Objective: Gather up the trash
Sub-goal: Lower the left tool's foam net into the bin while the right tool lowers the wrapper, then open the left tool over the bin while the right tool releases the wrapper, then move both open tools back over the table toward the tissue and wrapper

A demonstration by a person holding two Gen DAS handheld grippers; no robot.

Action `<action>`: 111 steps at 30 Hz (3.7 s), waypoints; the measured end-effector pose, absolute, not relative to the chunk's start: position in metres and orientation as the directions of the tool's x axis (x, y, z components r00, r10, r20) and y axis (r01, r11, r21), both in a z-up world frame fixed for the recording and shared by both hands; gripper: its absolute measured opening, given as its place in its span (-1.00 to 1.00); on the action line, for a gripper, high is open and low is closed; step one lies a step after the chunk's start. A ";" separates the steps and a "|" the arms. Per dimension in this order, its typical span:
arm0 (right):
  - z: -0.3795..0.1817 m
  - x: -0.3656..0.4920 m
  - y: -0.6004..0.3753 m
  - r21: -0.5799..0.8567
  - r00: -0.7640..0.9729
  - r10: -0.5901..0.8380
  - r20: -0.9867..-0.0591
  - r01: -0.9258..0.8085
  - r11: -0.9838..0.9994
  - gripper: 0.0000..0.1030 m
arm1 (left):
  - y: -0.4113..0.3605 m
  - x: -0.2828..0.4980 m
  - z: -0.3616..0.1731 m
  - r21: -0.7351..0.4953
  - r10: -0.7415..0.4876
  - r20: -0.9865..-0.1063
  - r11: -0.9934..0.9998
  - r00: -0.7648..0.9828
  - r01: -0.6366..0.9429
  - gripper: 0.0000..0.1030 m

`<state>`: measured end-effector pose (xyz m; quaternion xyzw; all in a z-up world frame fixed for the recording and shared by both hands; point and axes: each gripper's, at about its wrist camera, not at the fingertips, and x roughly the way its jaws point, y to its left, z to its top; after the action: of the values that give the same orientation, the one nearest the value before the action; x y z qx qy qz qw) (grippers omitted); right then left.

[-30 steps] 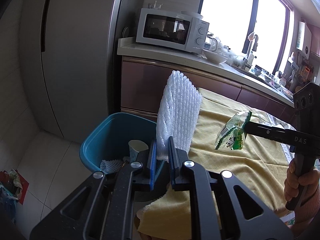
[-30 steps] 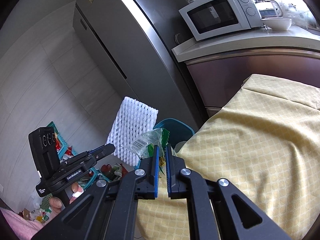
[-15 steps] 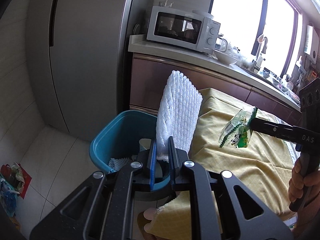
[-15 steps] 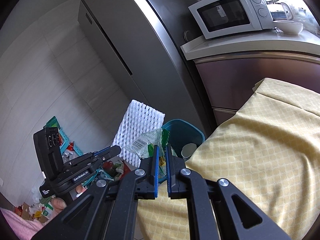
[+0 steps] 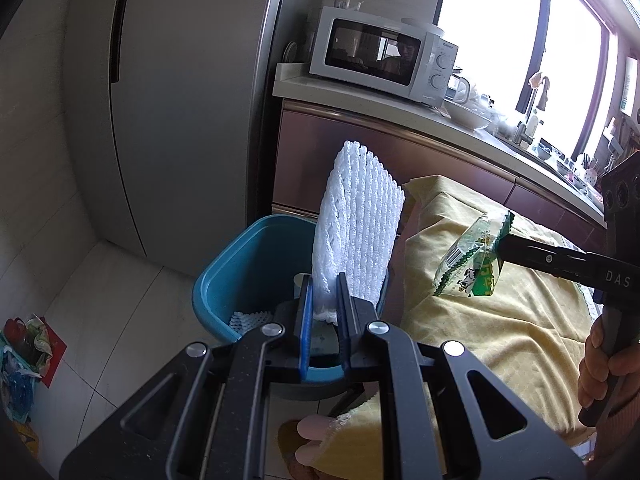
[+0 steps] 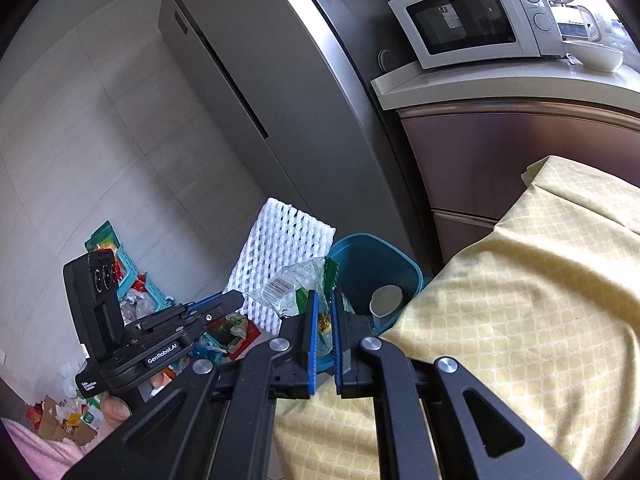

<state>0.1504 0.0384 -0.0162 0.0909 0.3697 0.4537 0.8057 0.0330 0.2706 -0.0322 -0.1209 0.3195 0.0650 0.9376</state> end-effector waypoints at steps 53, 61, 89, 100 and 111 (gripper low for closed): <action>-0.054 0.173 0.140 0.393 0.228 0.680 -0.697 -0.671 0.629 -0.84 | 0.310 0.088 -0.094 -0.175 0.116 -0.723 0.923 0.681 -0.343 -0.76; -0.066 0.176 0.153 0.388 0.198 0.647 -0.736 -0.660 0.643 -0.80 | 0.312 0.097 -0.111 -0.187 0.098 -0.745 0.919 0.660 -0.348 -0.67; -0.022 0.145 0.051 0.389 0.331 0.699 -0.634 -0.644 0.658 -0.35 | 0.246 0.079 -0.062 -0.206 -0.023 -0.629 0.969 0.777 -0.139 -0.08; -0.003 0.131 -0.101 0.356 0.564 0.570 -0.598 -0.450 0.819 -0.27 | 0.122 0.111 -0.040 -0.183 -0.244 -0.613 0.969 0.752 0.165 0.04; -0.009 0.134 -0.235 0.355 0.709 0.388 -0.589 -0.205 0.912 -0.27 | -0.012 0.159 -0.045 -0.162 -0.380 -0.660 0.914 0.648 0.371 0.04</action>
<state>0.1338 -0.2346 -0.0095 0.1326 0.3456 0.1619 0.9148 0.1593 -0.0125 -0.0451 -0.0059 0.3651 -0.2070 0.9076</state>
